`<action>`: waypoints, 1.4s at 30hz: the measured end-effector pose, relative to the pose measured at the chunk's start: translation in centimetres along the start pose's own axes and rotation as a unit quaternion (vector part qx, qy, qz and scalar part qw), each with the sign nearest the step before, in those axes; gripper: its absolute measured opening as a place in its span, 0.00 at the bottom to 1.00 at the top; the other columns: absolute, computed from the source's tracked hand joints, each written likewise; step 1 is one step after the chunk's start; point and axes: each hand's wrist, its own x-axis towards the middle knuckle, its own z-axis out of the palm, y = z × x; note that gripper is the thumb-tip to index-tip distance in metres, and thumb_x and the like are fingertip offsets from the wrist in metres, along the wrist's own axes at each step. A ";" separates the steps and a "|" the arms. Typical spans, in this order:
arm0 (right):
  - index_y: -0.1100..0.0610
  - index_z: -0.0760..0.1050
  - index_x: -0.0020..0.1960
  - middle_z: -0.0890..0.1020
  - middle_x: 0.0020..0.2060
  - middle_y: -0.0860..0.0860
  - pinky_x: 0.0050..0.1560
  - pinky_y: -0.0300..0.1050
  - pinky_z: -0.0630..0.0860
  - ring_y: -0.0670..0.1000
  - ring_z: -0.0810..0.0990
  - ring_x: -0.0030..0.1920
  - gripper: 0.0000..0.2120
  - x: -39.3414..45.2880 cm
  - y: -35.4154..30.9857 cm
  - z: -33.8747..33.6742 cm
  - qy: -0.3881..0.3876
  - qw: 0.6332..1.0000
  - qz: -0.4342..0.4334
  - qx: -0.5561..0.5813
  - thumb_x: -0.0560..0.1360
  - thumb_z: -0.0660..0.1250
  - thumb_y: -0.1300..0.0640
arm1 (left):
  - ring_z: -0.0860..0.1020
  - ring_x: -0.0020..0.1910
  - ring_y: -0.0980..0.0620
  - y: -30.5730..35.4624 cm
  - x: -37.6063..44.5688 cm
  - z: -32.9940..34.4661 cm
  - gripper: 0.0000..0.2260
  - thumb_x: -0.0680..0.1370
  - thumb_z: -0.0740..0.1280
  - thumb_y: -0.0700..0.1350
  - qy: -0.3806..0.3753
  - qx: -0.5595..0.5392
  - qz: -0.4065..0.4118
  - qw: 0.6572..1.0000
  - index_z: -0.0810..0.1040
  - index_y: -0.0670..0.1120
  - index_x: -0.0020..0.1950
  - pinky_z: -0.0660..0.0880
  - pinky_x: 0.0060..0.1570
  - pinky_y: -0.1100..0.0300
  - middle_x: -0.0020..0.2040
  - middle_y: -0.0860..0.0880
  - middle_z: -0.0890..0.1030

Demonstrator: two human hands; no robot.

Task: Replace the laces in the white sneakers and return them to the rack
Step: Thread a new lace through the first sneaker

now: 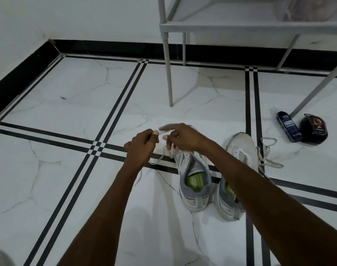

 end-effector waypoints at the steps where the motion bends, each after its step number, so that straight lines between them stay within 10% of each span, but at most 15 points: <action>1: 0.55 0.81 0.57 0.83 0.33 0.49 0.32 0.32 0.72 0.39 0.74 0.26 0.08 0.1 -0.1 0.3 -0.003 1.000 -0.009 -0.017 0.81 0.64 0.58 | 0.78 0.41 0.56 0.1 0.1 0.0 0.17 0.84 0.57 0.57 -0.003 0.001 0.000 1.000 0.77 0.52 0.41 0.70 0.64 0.41 0.37 0.54 0.81; 5: 0.56 0.80 0.59 0.85 0.44 0.54 0.40 0.38 0.75 0.46 0.83 0.39 0.12 1.5 1.7 -0.8 0.267 0.963 0.037 0.016 0.78 0.64 0.65 | 0.79 0.41 0.53 0.0 -0.1 -0.1 0.17 0.84 0.58 0.57 -0.002 -0.008 -0.011 1.000 0.76 0.50 0.41 0.69 0.66 0.40 0.40 0.48 0.82; 7: 0.50 0.72 0.70 0.86 0.44 0.52 0.38 0.35 0.74 0.41 0.81 0.38 0.21 1.2 1.5 -0.9 0.182 0.983 0.029 0.001 0.78 0.67 0.60 | 0.79 0.41 0.53 -0.2 0.0 -0.2 0.17 0.84 0.58 0.57 0.000 0.000 -0.011 1.000 0.76 0.51 0.40 0.69 0.66 0.41 0.41 0.48 0.83; 10: 0.51 0.79 0.60 0.84 0.34 0.46 0.35 0.31 0.71 0.36 0.77 0.29 0.10 0.5 0.4 0.4 0.043 0.996 -0.021 -0.078 0.80 0.66 0.55 | 0.80 0.42 0.54 0.3 0.2 0.2 0.17 0.84 0.58 0.58 -0.003 0.006 -0.002 1.000 0.78 0.51 0.42 0.71 0.64 0.41 0.40 0.51 0.83; 20: 0.58 0.84 0.46 0.82 0.32 0.52 0.31 0.32 0.73 0.41 0.77 0.27 0.10 1.2 2.9 0.4 0.184 0.982 0.049 -0.012 0.79 0.64 0.63 | 0.82 0.39 0.54 -1.6 0.8 -0.2 0.13 0.78 0.71 0.56 0.079 -0.115 0.003 0.990 0.82 0.47 0.43 0.78 0.45 0.55 0.38 0.51 0.84; 27: 0.50 0.73 0.69 0.83 0.44 0.51 0.41 0.24 0.73 0.44 0.80 0.40 0.22 -1.4 2.7 -0.7 0.187 0.981 0.042 -0.005 0.76 0.71 0.56 | 0.81 0.42 0.61 0.9 1.3 -0.1 0.13 0.76 0.76 0.46 0.111 -0.331 -0.047 0.936 0.79 0.36 0.48 0.76 0.45 0.67 0.45 0.52 0.86; 33: 0.55 0.73 0.65 0.79 0.58 0.53 0.56 0.42 0.71 0.53 0.77 0.60 0.25 -6.0 3.6 -1.5 0.077 0.967 0.187 -0.158 0.73 0.72 0.45 | 0.83 0.41 0.55 2.1 0.8 1.2 0.12 0.78 0.73 0.44 0.044 -0.303 0.016 0.952 0.78 0.35 0.49 0.77 0.47 0.65 0.41 0.44 0.86; 42: 0.66 0.80 0.58 0.84 0.54 0.60 0.57 0.49 0.77 0.58 0.81 0.56 0.21 -6.1 3.0 0.9 0.111 0.967 0.181 -0.142 0.76 0.69 0.49 | 0.84 0.38 0.59 0.2 -0.7 4.8 0.03 0.76 0.74 0.42 -0.039 -0.175 0.026 0.983 0.86 0.43 0.45 0.79 0.44 0.62 0.39 0.49 0.87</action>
